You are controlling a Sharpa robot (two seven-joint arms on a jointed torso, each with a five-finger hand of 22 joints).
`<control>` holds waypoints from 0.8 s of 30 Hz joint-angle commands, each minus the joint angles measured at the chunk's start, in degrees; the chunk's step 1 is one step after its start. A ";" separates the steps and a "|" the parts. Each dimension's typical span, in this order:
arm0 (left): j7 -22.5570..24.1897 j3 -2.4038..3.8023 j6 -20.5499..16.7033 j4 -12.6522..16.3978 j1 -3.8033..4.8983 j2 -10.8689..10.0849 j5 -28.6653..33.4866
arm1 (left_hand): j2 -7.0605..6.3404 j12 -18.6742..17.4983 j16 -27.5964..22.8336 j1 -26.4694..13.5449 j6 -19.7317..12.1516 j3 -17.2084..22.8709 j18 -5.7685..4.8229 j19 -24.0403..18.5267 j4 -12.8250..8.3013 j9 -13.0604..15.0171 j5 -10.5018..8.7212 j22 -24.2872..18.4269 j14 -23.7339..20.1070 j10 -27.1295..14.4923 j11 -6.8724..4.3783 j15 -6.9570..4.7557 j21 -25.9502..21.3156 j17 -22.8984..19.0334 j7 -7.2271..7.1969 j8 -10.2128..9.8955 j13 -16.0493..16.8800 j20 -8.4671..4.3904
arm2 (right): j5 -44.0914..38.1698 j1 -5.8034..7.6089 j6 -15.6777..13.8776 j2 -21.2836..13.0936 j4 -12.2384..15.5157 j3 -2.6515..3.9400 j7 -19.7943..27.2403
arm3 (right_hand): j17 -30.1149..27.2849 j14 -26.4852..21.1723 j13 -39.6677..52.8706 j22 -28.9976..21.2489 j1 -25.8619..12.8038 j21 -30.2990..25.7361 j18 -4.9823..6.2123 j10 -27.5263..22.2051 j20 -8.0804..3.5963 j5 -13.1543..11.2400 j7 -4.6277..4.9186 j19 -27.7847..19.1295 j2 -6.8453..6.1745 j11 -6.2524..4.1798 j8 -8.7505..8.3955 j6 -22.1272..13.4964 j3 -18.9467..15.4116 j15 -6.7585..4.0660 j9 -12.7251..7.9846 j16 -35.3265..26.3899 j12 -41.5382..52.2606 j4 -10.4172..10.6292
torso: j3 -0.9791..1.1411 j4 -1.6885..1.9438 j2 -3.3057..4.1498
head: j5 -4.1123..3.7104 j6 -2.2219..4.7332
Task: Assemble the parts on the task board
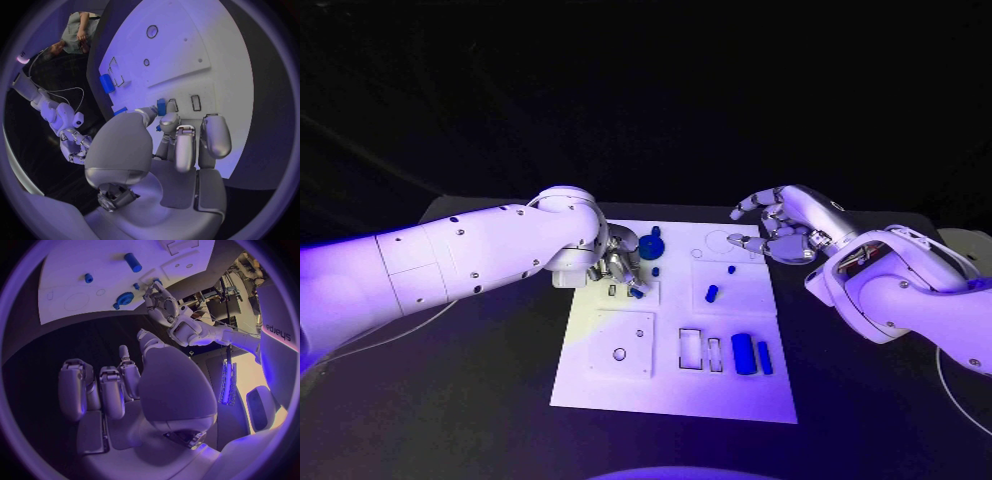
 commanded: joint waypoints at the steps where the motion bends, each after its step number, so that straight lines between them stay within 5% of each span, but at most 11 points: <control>1: 0.20 0.01 -0.85 -0.02 0.03 -0.03 4.16 | -0.68 0.37 0.22 -0.31 -0.17 8.78 -0.50 0.08 -5.72 2.59 0.38 0.29 5.24 0.80 -0.04 -0.18 0.40 13.32 -0.27 1.10 0.21 0.00 | -0.41 -0.08 0.83 0.05 -0.02 0.00 -0.37 | 15.08 5.97 4.65 7.81 -0.60 -0.25 0.63 -0.13 -0.53 0.46 -0.08 0.00 -0.14 -0.26 0.29 0.07 0.46 -0.56 -0.10 0.20 -0.25 0.02 | -0.02 -0.02 -0.02 | 0.00 -0.03; 11: 0.49 0.07 -3.82 0.69 0.03 -1.30 8.38 | -1.35 1.17 0.40 -2.53 -0.32 13.42 -0.61 0.35 -8.20 4.10 0.39 0.93 5.36 1.76 -0.01 -0.14 0.73 13.63 -0.22 2.21 1.02 0.11 | -0.41 -0.23 0.95 -0.02 -0.13 0.00 -0.45 | 15.08 5.97 4.63 7.78 -0.63 -0.31 0.64 -0.16 -0.53 0.51 -0.08 -0.03 -0.14 -0.26 0.30 0.06 0.49 -0.56 -0.11 0.20 -0.28 0.03 | 0.05 0.09 -0.03 | 0.03 -0.06; 24: 0.71 0.05 -10.85 3.83 -0.40 -3.52 3.88 | -3.51 4.04 1.27 -5.08 0.51 18.46 -0.96 1.55 -11.71 5.62 0.43 2.83 5.87 4.57 -0.61 -0.67 1.76 15.09 -0.81 3.63 4.12 -0.33 | -0.37 -0.37 0.88 -0.22 -0.19 0.00 -0.42 | 15.08 5.97 4.56 7.71 -0.79 -0.44 0.67 -0.23 -0.53 0.51 -0.07 -0.09 -0.17 -0.25 0.33 0.05 0.51 -0.56 -0.12 0.20 -0.35 0.08 | 0.13 0.10 0.04 | 0.30 -0.15</control>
